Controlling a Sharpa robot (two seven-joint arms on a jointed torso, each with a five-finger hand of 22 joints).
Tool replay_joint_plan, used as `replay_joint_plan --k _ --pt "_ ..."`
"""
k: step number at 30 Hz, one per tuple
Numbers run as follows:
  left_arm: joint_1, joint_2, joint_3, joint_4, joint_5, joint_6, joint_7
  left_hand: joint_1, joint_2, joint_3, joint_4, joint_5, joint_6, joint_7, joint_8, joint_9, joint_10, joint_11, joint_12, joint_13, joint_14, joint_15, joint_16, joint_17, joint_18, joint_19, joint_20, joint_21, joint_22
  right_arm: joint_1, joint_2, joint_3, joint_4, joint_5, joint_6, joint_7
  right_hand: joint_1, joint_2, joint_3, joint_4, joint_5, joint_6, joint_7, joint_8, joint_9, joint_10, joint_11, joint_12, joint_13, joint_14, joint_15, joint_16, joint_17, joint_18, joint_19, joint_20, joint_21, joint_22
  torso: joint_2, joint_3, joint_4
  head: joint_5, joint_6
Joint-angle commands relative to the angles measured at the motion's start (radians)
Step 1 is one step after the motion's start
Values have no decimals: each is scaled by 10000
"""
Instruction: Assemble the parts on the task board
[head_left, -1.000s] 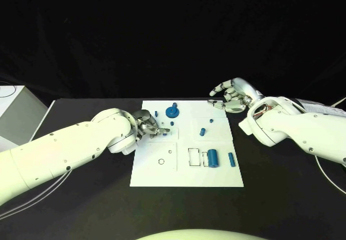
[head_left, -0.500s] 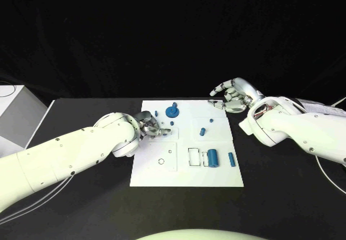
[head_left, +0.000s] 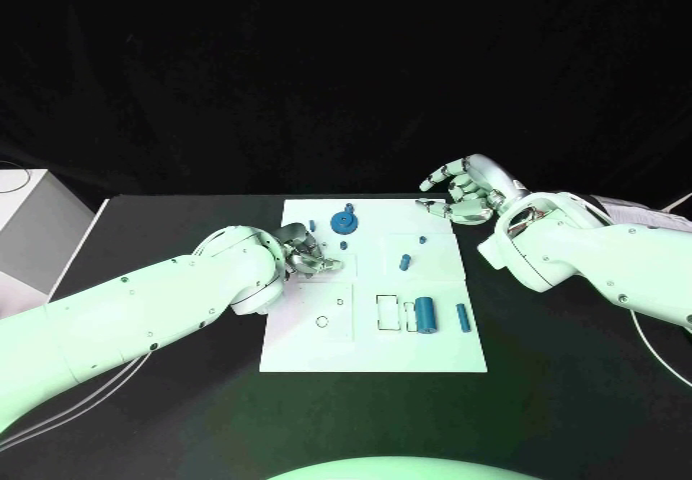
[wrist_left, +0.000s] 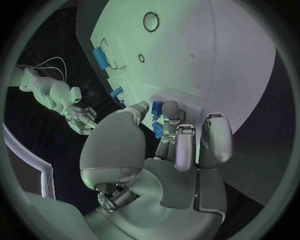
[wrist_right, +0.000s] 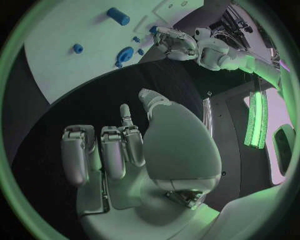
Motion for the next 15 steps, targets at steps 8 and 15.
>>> replay_joint_plan --k 8,15 --pt "-5 50 3 -27 -79 309 -157 101 -218 893 1 29 -137 -28 192 52 9 -59 141 61 835 -104 12 2043 75 42 -55 25 42 -7 6 1 5 -41 86 56 -71 7 38 22 13 -81 8 -67 5 151 -21 58 1828 1062 -7 43 2635 -29 773 -13 -13 2047 -8 -3 7 -9 -7" --pt "-5 72 3 -85 39 61 -172 -236 -169 1445 12 -33 -304 38 217 37 -189 -5 0 -232 813 -69 -18 1991 87 6 -45 -19 -12 -8 7 1 6 -43 102 45 -71 7 38 22 13 -81 8 -67 5 151 -21 58 1828 1062 -7 43 2635 -29 773 -13 -13 2047 -1 -5 5 -8 -10"
